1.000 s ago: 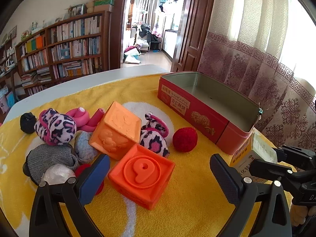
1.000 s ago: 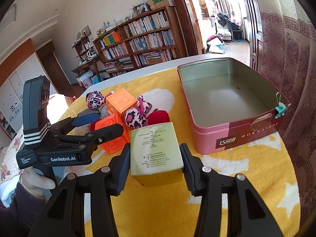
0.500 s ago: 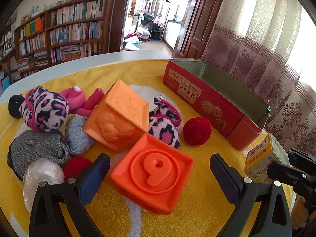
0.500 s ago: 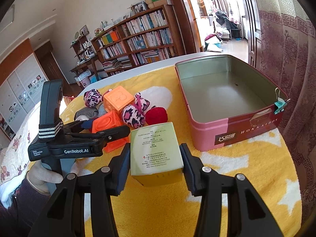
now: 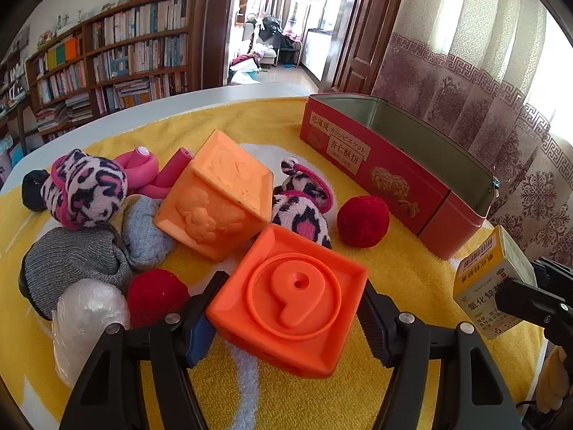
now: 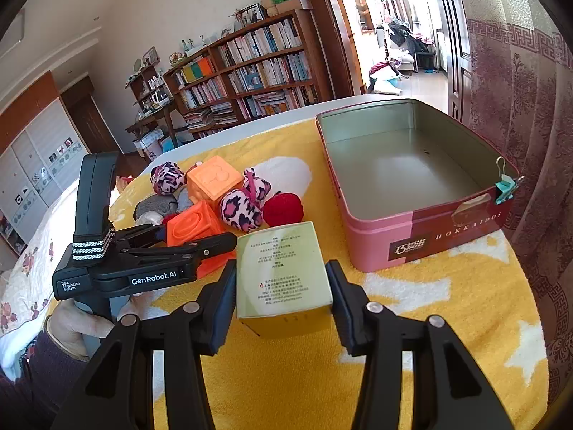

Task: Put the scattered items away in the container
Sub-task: 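Grasp the bright orange number block with the left gripper while the right gripper lifts the box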

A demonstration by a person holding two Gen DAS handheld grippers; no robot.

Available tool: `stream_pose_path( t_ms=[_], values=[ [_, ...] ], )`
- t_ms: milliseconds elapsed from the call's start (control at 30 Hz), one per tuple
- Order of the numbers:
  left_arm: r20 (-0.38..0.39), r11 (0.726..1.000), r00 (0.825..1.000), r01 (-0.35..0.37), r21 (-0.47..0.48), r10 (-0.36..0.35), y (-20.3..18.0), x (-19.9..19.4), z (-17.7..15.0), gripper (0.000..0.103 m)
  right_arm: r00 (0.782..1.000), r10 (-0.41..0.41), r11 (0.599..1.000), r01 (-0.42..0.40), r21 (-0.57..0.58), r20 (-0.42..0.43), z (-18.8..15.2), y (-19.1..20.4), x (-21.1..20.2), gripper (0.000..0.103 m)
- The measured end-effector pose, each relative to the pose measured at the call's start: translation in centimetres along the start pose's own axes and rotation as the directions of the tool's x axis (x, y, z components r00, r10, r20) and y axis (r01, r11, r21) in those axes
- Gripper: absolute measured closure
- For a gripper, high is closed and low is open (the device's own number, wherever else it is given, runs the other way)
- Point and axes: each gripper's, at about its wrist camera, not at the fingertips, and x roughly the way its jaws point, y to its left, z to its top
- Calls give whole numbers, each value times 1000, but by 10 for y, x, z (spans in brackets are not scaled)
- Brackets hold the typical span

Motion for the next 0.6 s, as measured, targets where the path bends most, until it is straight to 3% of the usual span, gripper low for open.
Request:
stream_pose_path(
  t_ms=[367,600],
  values=[
    [72,998,997,-3,-55,6,5,-24,2,33,999,-5,1000,5,10,33,3,0,-11,51],
    [103,997,995,14,-79,-6,-1,-42,10,33,994,-37,998,33,45,100,21,-14,-28,51]
  ],
)
